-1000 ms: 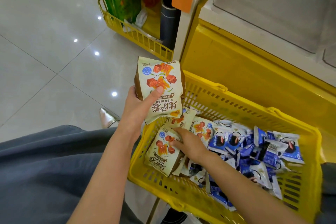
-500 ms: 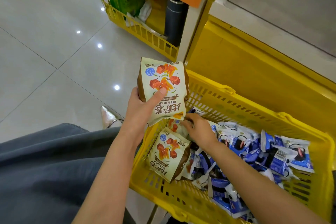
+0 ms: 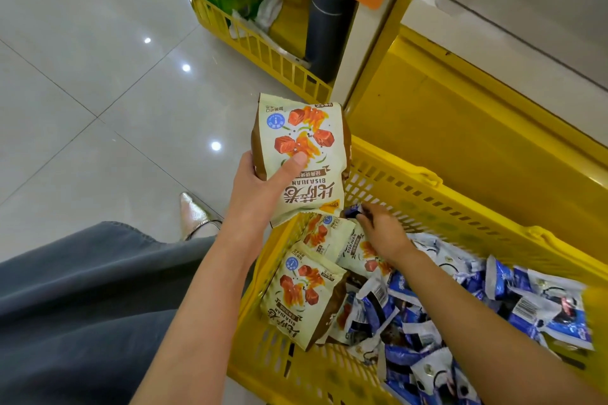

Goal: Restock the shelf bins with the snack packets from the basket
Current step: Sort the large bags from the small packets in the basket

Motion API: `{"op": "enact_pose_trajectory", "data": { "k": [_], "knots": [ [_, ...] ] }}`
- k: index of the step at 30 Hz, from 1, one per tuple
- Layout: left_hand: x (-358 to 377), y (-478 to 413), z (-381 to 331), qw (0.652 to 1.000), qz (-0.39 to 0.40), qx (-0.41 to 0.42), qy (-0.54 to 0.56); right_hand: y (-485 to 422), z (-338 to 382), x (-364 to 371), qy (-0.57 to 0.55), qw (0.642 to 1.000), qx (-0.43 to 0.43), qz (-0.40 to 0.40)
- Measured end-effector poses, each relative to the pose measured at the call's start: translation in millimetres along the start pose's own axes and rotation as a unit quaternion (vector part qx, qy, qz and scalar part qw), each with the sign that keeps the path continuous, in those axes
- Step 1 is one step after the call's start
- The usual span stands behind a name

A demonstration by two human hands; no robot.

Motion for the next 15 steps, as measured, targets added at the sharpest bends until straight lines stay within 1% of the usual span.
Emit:
{"op": "enact_pose_trajectory", "data": {
  "k": [6,9,12,15],
  "knots": [
    [0,-4,0,1.000,-0.004,-0.003,0.002,-15,4,-1,0.091,0.993,0.071,-0.028],
    [1,-3,-1,1.000,-0.003,0.000,0.000,-13,10,-6,0.126,0.987,0.080,-0.064],
    [3,1,-2,1.000,0.003,0.007,-0.007,3,14,-15,0.129,0.982,0.048,-0.126],
    [7,7,-1,1.000,0.019,0.011,-0.013,30,18,-34,0.075,0.976,-0.014,-0.204]
  ]
}}
Point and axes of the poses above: each hand's wrist, its own y-axis away from the middle knuckle, its own x-axis out of the palm, z = x × y, the point moved 2 cm from there along -y, towards the middle knuckle, and after that the axes turned 1 degree about z, right-handed, at the moved point
